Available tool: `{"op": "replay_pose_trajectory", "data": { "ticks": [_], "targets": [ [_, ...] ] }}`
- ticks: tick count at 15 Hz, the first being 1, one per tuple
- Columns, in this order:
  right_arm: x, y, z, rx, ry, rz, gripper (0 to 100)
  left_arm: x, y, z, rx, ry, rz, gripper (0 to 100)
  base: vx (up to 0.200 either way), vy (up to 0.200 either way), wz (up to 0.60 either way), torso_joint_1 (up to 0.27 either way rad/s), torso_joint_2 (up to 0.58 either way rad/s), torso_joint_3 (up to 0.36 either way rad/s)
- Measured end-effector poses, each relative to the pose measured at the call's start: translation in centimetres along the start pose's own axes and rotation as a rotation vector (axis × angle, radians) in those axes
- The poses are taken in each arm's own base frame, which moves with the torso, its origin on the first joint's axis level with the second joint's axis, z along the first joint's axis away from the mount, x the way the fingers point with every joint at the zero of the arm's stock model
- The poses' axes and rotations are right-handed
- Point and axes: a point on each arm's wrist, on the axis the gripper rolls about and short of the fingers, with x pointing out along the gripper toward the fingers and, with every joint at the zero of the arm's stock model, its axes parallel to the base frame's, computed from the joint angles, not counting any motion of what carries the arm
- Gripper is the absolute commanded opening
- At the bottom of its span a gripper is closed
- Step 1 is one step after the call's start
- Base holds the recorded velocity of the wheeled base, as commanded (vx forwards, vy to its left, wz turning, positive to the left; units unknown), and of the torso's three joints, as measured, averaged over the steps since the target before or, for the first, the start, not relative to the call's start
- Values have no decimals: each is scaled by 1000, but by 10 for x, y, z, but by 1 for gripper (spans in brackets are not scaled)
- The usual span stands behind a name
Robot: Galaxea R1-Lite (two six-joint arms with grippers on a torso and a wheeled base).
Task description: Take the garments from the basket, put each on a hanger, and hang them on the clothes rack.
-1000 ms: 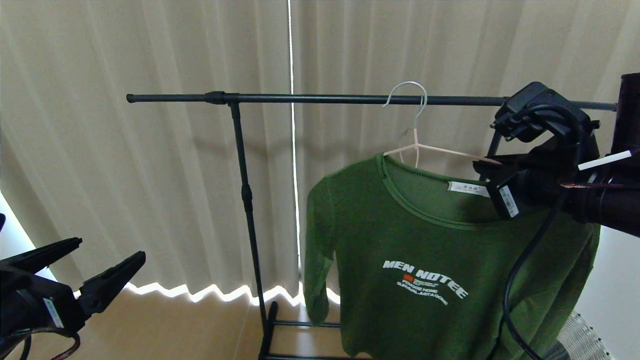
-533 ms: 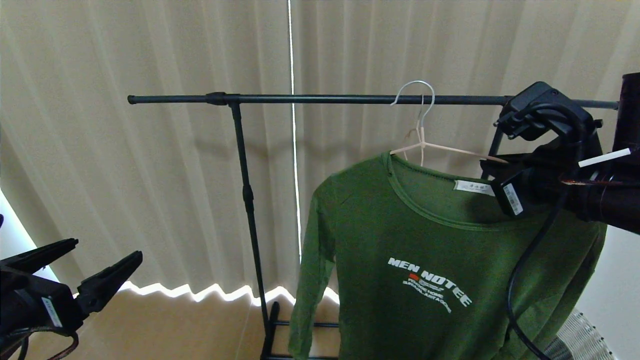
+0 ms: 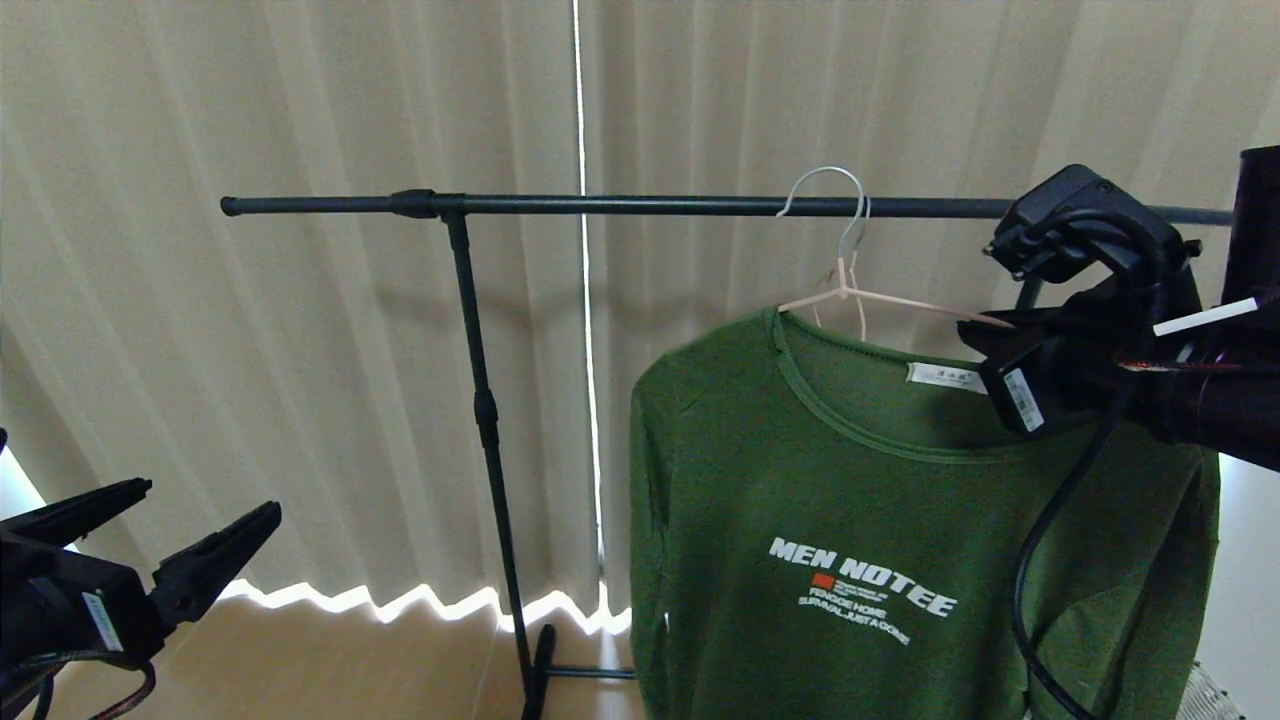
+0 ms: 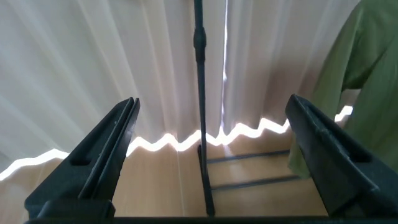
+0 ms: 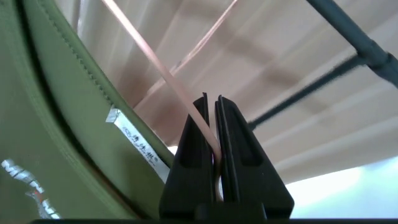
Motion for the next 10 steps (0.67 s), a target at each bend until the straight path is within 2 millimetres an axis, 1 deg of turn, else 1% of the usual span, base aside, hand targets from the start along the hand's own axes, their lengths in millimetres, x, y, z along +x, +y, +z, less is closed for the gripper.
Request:
{"op": "replay_pose_trajectory", "data": {
  "ticks": [7, 10],
  "targets": [
    [1, 1, 0, -1, 2, 1, 0, 0, 0, 0, 1, 1, 0, 100, 200, 0, 0, 2, 1, 2],
    [1, 1, 0, -1, 2, 2, 0, 0, 0, 0, 3, -1, 1, 100, 0, 0, 0, 0, 0, 0]
  ]
}}
